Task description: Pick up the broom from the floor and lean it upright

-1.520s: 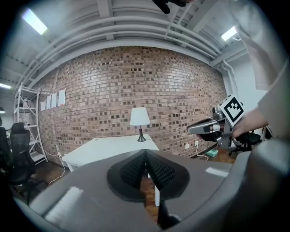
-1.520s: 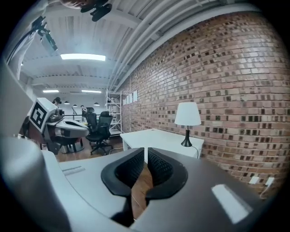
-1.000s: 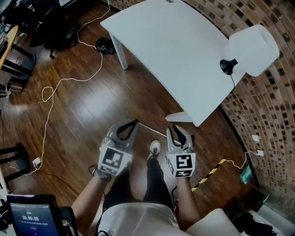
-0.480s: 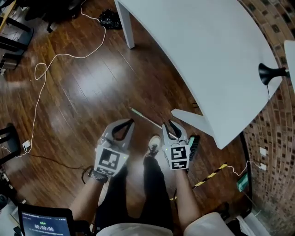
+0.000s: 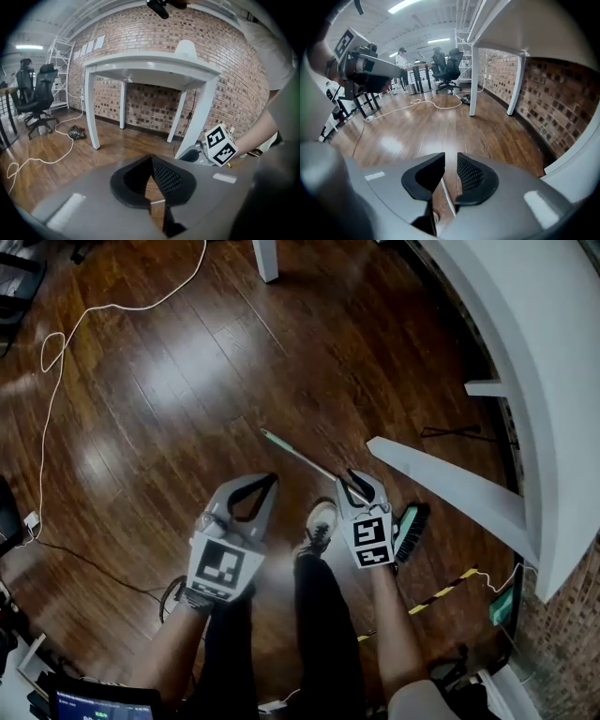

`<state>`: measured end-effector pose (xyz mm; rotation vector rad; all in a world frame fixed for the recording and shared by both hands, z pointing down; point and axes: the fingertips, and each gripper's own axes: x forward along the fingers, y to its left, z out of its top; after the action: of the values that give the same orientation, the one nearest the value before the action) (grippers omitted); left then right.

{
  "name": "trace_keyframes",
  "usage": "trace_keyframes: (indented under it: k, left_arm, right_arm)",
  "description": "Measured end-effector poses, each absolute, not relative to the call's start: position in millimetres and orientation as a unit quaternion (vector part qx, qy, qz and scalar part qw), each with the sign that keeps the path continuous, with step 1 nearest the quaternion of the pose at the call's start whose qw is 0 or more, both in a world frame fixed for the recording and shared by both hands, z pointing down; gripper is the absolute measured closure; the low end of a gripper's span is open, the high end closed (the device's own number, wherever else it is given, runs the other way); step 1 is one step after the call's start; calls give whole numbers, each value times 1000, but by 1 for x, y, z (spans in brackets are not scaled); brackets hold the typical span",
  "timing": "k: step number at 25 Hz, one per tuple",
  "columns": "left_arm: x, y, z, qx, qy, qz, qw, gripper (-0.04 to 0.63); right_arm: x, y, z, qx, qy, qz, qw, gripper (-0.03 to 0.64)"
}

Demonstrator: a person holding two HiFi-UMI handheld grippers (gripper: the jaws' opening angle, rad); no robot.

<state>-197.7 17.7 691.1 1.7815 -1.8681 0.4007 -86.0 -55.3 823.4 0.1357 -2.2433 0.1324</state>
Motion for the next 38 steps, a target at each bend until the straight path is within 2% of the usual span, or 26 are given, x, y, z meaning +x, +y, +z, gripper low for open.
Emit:
trace_keyframes:
  k: [13, 18, 27, 38]
  left_arm:
    - [-172, 55, 845, 656, -677, 138, 303, 595]
    - [-172, 67, 877, 659, -667, 150, 312, 595]
    - [-169, 89, 898, 657, -654, 171, 332, 595]
    - [-174, 95, 885, 661, -648, 182, 332, 595]
  right_arm:
    - [-68, -7, 1062, -48, -838, 17, 543, 523]
    - [-55, 2, 1132, -90, -796, -53, 596, 520]
    - [-44, 12, 1177, -122, -747, -127, 642, 512]
    - [-46, 11, 1169, -111, -746, -88, 651, 528]
